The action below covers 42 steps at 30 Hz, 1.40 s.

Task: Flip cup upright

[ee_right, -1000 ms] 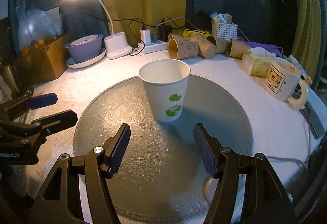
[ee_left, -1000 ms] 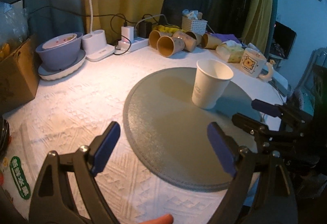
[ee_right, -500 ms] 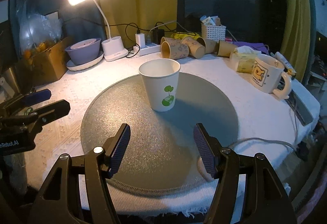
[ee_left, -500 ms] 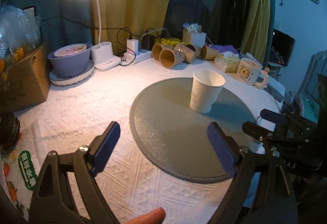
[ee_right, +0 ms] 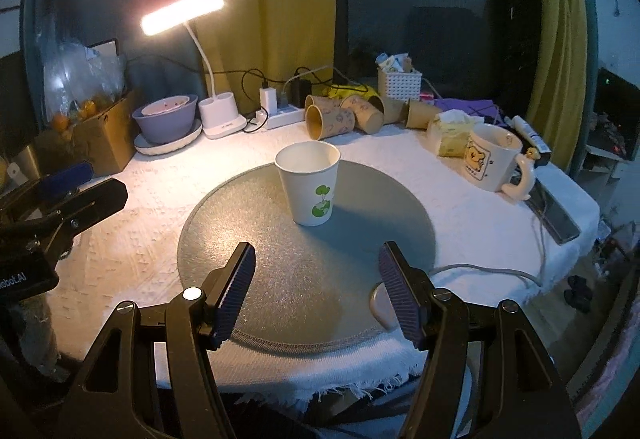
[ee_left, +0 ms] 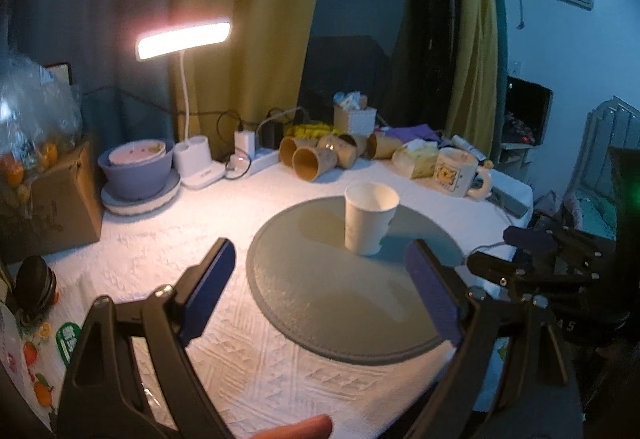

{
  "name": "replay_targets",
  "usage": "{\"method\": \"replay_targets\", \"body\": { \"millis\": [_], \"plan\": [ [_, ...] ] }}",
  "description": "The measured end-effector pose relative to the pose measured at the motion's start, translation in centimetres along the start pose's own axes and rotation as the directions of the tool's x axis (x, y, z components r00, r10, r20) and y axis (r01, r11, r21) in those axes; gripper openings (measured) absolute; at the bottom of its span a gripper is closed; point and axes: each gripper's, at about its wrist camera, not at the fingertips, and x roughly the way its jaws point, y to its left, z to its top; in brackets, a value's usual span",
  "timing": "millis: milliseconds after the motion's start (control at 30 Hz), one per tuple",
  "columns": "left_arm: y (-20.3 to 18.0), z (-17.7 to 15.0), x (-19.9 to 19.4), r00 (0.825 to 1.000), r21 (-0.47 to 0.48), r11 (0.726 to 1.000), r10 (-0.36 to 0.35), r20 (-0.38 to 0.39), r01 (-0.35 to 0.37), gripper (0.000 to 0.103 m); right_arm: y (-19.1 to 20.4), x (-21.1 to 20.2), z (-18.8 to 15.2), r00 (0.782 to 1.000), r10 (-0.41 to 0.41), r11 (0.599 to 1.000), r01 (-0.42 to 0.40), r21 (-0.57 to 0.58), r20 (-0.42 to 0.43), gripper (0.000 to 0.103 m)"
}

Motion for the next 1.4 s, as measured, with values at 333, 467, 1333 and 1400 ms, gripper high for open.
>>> {"method": "replay_targets", "body": {
  "millis": [333, 467, 1333, 1400],
  "plan": [
    [-0.8, 1.5, -2.7, 0.996, 0.043, 0.998, -0.04, 0.079, 0.037, 0.088, 0.3, -4.0, 1.1, 0.997, -0.046, 0.999, 0.047, -0.01, 0.065, 0.067],
    [-1.0, 2.2, -3.5, 0.993, 0.05, 0.997, -0.056, 0.1, 0.051, 0.088, 0.6, -5.4, 1.6, 0.995, -0.052, 0.998, 0.054, -0.011, 0.089, 0.067],
    [-1.4, 4.4, -7.7, 0.973, 0.07, 0.995, -0.082, 0.216, 0.068, 0.088, 1.1, -10.7, 3.5, 0.979, -0.052, 0.999, 0.053, 0.004, 0.195, 0.067],
    [-1.4, 4.4, -7.7, 0.973, 0.069, 0.995, -0.079, 0.217, 0.066, 0.088, 1.1, -10.8, 3.5, 0.979, -0.055, 0.998, 0.055, 0.005, 0.197, 0.067]
  ]
}}
